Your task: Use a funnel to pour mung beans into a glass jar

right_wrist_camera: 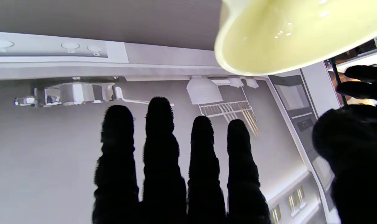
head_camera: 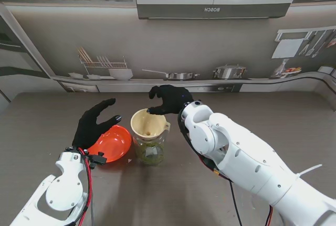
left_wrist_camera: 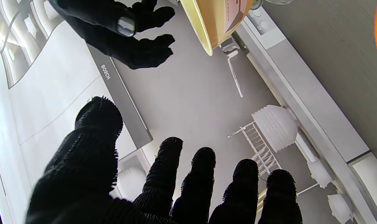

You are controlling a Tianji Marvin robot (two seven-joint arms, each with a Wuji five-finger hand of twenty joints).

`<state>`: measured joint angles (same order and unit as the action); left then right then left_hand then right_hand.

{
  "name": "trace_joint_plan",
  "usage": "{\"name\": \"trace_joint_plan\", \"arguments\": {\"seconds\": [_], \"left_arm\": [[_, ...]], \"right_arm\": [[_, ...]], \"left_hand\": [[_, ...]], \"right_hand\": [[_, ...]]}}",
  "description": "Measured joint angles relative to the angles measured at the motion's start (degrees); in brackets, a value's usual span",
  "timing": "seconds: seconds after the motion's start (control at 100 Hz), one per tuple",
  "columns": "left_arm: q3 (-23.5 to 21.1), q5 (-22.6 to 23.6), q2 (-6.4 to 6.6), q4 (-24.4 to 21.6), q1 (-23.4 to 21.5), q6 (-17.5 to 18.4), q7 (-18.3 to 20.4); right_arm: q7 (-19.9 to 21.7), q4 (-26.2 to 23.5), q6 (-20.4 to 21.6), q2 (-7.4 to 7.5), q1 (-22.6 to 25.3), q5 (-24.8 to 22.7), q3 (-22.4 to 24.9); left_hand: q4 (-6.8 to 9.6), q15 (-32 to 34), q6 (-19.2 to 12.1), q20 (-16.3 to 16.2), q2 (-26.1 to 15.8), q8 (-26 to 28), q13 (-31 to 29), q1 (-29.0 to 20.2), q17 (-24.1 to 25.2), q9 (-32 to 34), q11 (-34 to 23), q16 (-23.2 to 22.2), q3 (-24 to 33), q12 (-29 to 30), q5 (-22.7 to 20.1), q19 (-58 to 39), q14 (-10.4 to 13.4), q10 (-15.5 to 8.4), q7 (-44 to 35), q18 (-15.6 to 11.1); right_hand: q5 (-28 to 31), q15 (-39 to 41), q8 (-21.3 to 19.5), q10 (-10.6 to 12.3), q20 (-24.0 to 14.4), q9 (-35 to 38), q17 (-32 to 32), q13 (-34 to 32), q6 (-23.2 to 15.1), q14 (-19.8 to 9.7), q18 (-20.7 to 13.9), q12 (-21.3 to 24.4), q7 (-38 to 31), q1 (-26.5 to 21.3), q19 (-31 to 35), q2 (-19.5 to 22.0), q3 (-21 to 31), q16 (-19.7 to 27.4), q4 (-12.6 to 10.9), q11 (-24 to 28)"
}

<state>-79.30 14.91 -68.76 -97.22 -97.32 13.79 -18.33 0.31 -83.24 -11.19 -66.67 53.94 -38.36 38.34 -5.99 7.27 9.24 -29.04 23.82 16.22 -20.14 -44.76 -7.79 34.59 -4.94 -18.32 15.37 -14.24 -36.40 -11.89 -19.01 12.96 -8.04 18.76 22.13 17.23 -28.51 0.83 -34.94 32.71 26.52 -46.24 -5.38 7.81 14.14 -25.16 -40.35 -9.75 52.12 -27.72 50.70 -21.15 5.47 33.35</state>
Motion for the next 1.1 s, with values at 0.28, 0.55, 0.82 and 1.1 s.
{"name": "trace_joint_plan", "arguments": {"seconds": [0.28, 0.55, 0.82, 1.1], "left_arm": [[-0.52, -0.24, -0.03, -0.56, -0.57, 0.19, -0.32], [-0.57, -0.57, -0.04, -1.14, -0.82, 0.13, -0.43], [-0.47, -1.01, -0.05, -1.35, -0.85, 0.0, -0.48], [-0.38, -1.49, -0.07, -1.59, -0.86, -0.21, -0.4]], "right_arm": [[4.38, 6.4, -2.41, -1.4, -7.03, 3.42, -6.53], [8.71, 11.06, -4.72, -2.85, -12.42, 7.14, -11.42], [11.34, 13.63, -6.02, -3.96, -15.69, 9.64, -14.71], [12.24, 16.8, -5.75, -5.6, -17.97, 11.42, -17.39]], "left_hand": [[0.0, -0.51, 0.0, 0.0, 0.0, 0.0, 0.0, -0.04, 0.02, 0.05, 0.0, 0.0, -0.57, 0.0, 0.0, 0.0, 0.0, 0.0, 0.0, 0.0], [0.63, -0.55, 0.01, 0.0, -0.02, 0.0, 0.0, -0.23, 0.09, 0.06, 0.0, 0.0, -2.03, 0.0, 0.0, 0.0, 0.0, 0.0, 0.0, -0.01], [0.64, -0.55, 0.02, 0.0, -0.62, 0.0, 0.0, -0.41, 0.1, 0.07, 0.0, 0.0, -2.5, 0.0, 0.0, 0.01, 0.0, 0.0, 0.0, -0.01], [0.64, -0.55, 0.06, 0.01, -0.63, 0.0, 0.0, -0.42, 0.11, 0.08, 0.0, 0.0, -2.92, 0.0, 0.0, 0.01, 0.0, 0.0, 0.0, -0.01]], "right_hand": [[-1.95, 3.46, 0.0, -0.4, -0.74, -0.71, 2.16, -0.73, 0.15, 0.68, -0.03, -3.02, -1.6, -0.84, 3.8, -4.92, 1.93, -1.58, 0.0, 3.81], [-4.11, 11.12, -0.73, -0.54, -2.97, -1.43, 5.26, -2.36, 1.3, 0.66, -0.57, -6.95, -3.66, -1.49, 10.41, -7.81, 4.92, -5.79, -0.01, 8.05], [-4.12, 17.79, -2.01, -0.63, -3.75, -0.06, 9.07, -7.02, 2.04, -0.16, -1.3, -10.31, -6.47, -2.1, 15.71, -10.49, 7.39, -8.66, -0.01, 12.53], [-3.06, 19.11, -2.73, 0.77, -3.76, 6.02, 9.87, -9.29, 3.58, -0.66, -1.33, -13.63, -11.11, -4.29, 16.23, -13.61, 12.98, -9.32, -0.01, 15.39]]}}
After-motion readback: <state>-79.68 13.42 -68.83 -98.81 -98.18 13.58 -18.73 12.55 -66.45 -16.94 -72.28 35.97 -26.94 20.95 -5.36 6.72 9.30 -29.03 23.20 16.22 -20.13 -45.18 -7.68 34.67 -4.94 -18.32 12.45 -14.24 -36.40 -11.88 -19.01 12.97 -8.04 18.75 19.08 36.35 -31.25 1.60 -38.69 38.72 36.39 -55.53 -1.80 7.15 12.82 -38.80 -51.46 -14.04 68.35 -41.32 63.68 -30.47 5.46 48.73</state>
